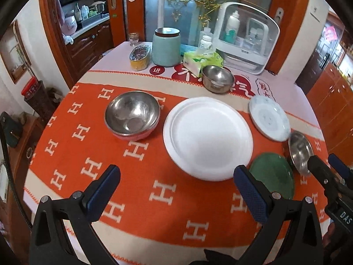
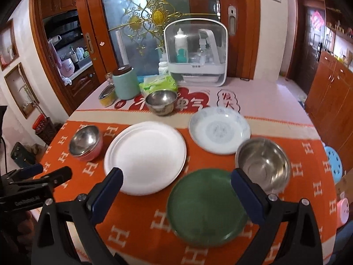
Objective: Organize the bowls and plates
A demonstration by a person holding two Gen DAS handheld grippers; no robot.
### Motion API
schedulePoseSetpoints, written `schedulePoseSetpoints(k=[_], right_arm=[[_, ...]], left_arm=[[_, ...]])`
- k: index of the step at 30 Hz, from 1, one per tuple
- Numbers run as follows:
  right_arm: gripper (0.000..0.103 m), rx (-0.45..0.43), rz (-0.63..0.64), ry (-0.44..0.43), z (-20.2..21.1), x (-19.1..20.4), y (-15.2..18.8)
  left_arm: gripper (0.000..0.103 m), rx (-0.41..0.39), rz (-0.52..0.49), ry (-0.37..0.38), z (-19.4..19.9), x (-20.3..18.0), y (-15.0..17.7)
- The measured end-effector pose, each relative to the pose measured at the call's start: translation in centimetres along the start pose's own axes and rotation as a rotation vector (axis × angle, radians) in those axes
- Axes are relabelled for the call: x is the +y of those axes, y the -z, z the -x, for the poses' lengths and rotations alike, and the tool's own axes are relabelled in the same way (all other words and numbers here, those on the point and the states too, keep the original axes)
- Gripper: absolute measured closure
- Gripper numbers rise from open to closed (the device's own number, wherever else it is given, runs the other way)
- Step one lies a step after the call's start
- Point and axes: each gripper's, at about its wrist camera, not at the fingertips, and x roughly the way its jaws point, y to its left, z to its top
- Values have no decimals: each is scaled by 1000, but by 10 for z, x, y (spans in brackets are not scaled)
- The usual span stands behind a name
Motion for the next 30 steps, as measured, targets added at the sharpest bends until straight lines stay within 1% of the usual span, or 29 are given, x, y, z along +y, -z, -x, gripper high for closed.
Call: schedulePoseSetpoints(k=[4, 7, 10, 14, 17, 19, 21, 23, 25, 28, 30], right_arm=[[4, -31, 25, -3, -25, -4, -8], [4, -26, 32, -27, -44, -8, -9], [8, -6, 37, -84, -66, -11, -9], [10, 21, 34, -105, -92, -14, -6], [17, 62, 13, -114, -116, -18, -5], [22, 86, 12, -101, -129, -18, -3], [26, 107, 14, -115, -141, -18, 0], [29, 133, 14, -124, -152, -17, 4], [33, 146, 23, -132, -160, -15, 6], [39, 157, 24, -143, -171, -16, 8], [45, 162, 13, -167, -175, -16, 9]], left_arm=[[1, -10, 35, 20, -22, 7, -9], [1, 0, 70, 38, -40, 13, -14], [1, 29, 107, 46, -60, 17, -18], [1, 89, 132, 20, -89, 21, -21], [1, 145, 120, 3, -113, 19, -22], [1, 173, 115, -8, -126, 17, -21], [1, 202, 115, -18, -138, 15, -20], [3, 227, 118, -8, -149, 14, -19], [6, 237, 120, -6, -157, 13, -18], [7, 246, 118, -8, -165, 11, -18], [9, 248, 118, -1, -169, 10, -17]])
